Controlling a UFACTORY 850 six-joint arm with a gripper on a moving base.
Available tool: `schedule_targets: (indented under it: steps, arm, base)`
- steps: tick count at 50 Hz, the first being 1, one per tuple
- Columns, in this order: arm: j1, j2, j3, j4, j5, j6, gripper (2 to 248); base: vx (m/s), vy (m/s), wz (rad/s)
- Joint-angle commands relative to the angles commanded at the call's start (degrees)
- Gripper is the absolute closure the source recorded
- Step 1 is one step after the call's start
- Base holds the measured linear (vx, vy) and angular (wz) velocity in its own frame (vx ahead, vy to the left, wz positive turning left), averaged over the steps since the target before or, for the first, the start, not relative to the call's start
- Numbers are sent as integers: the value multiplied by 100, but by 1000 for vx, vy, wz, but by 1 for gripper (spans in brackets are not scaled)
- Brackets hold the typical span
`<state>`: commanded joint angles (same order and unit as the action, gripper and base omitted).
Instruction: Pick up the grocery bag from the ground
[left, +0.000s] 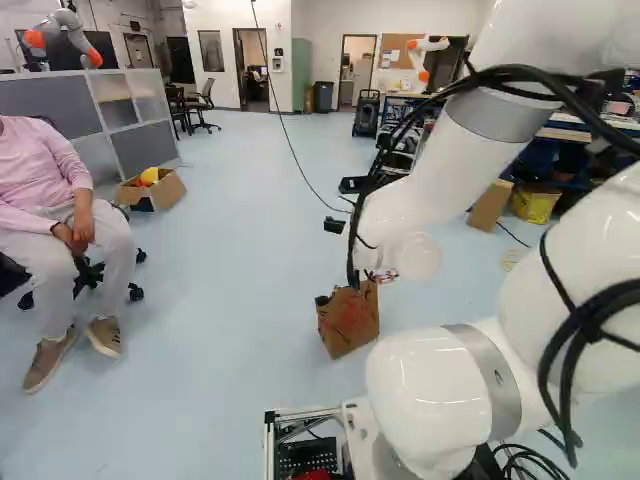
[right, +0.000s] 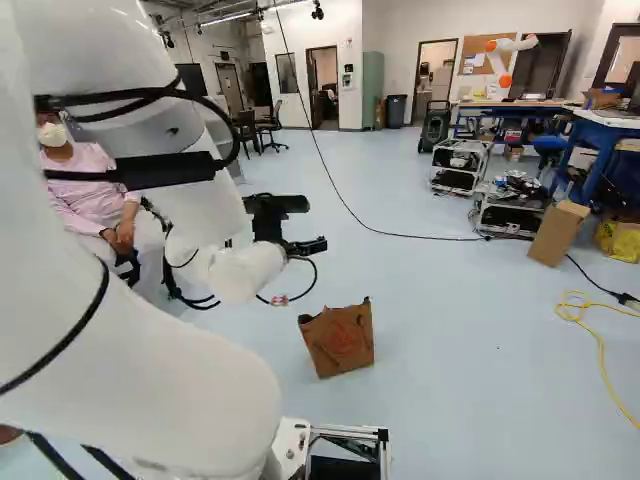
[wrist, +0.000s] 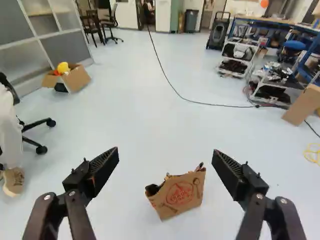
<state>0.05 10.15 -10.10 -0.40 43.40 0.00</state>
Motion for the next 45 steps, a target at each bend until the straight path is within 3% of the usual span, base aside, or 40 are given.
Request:
schedule_targets:
  steps: [9, 45]
  arm:
    - [16, -418, -388, -41, -529, 0, 3]
    - [-79, -1946, -1982, -47, -1605, 0, 3]
  base:
    - [0, 0, 0]
    - [0, 0, 0]
